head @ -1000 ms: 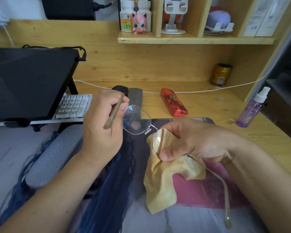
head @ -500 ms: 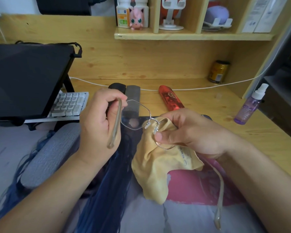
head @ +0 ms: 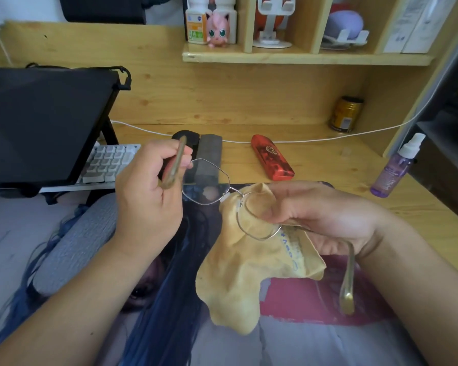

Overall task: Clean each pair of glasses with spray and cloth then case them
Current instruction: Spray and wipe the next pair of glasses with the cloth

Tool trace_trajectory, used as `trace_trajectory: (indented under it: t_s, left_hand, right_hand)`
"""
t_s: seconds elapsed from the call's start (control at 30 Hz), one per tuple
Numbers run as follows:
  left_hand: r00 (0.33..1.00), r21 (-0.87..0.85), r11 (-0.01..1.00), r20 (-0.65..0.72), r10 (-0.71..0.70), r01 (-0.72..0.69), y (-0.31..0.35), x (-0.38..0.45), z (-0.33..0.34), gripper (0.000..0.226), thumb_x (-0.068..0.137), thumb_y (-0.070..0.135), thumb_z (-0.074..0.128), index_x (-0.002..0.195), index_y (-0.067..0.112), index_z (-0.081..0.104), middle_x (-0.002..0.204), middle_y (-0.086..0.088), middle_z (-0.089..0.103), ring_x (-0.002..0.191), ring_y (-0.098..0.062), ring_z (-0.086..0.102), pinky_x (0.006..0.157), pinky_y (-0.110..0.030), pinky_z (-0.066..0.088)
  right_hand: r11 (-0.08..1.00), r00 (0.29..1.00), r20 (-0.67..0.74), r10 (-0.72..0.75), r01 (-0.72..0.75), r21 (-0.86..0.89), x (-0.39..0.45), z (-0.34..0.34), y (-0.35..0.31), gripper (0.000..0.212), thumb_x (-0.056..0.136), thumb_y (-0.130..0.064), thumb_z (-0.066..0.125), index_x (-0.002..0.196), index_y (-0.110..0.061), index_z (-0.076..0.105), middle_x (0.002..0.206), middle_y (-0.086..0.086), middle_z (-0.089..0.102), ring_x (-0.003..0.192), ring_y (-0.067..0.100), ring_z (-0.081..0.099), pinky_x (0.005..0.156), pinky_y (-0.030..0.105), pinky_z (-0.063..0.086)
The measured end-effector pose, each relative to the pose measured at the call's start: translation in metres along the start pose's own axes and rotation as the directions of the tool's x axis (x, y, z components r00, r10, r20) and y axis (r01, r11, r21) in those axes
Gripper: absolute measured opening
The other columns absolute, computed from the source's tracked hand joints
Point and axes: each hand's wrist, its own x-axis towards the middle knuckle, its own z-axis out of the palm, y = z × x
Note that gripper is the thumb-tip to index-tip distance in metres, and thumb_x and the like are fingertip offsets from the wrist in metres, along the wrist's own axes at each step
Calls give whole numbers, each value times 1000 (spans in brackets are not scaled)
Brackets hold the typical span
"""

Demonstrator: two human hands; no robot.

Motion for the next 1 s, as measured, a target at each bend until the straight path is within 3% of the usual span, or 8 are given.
trace_trajectory:
  t_s: [0.1, 0.2, 0.3, 0.47, 0.6, 0.77, 0.9, 1.0]
  left_hand:
    - [1000, 23, 1000, 8, 14, -14, 1, -1, 1, 13, 100, -6, 51, 101, 2, 61, 95, 10, 59, 92, 6, 60, 80, -20, 48]
    - [1000, 48, 999, 30, 1, -3, 2, -3, 2, 12, 100, -10, 51, 97, -7, 63, 89, -4, 61, 87, -5, 62, 77, -25, 50]
    - [1000, 93, 996, 24, -4, 2, 2, -4, 3, 16, 102, 0, 52, 97, -9, 65, 89, -5, 61, 82, -23, 58, 74, -39, 48]
    - [1000, 87, 996, 11, -26, 25, 0, -4, 4, 22, 104, 6, 50, 97, -8, 64, 91, -5, 61, 82, -28, 59, 73, -46, 49]
    - [999, 72, 997, 25, -20, 18, 4, -4, 5, 22, 104, 8, 49, 97, -6, 64, 91, -2, 61, 83, -24, 59, 75, -41, 50]
    - [1000, 90, 996, 22, 13, -14, 7, -2, 4, 23, 104, 9, 49, 96, -5, 65, 93, 8, 58, 88, -4, 57, 80, -21, 46]
    - [999, 74, 997, 48, -17, 14, 3, -2, 2, 15, 103, -1, 51, 96, -6, 64, 88, -3, 62, 82, -20, 61, 74, -35, 49]
    - [998, 9, 1000, 51, -29, 28, 4, 0, -1, 10, 104, 3, 52, 103, 10, 60, 90, 8, 61, 86, -9, 64, 76, -31, 51]
  right_hand:
    - [998, 999, 12, 34, -33, -49, 2, -7, 3, 15, 100, 6, 41, 104, 11, 54, 61, 9, 68, 45, 11, 65, 40, 19, 50]
    - [966, 999, 16, 46, -40, -257, 11, -16, 14, 18, 91, -1, 61, 105, 10, 58, 84, 16, 68, 76, 30, 66, 65, 39, 49]
    - [960, 999, -5, 45, -44, -277, 16, -16, 19, 14, 80, 1, 66, 93, 3, 62, 76, 8, 65, 66, 19, 64, 61, 29, 51]
    - [946, 994, -72, -77, 50, -321, 16, -10, 18, 33, 81, -8, 66, 98, 19, 55, 86, 19, 57, 76, 27, 56, 65, 31, 50]
    - [938, 988, -107, -109, 66, -339, 15, -9, 18, 28, 89, -11, 63, 99, 15, 59, 89, 20, 63, 80, 29, 61, 70, 33, 50]
    - [931, 977, -147, -155, 94, -353, 14, -7, 17, 20, 97, -3, 54, 83, -2, 69, 72, 7, 66, 63, 15, 63, 57, 23, 50]
    - [930, 971, -187, -148, 72, -361, 15, -6, 16, 22, 98, -9, 55, 86, 2, 70, 76, 11, 66, 68, 19, 62, 60, 24, 50]
    - [940, 965, -215, -148, 70, -334, 18, -6, 17, 35, 98, -12, 56, 67, -14, 72, 66, 3, 64, 61, 14, 61, 57, 22, 49]
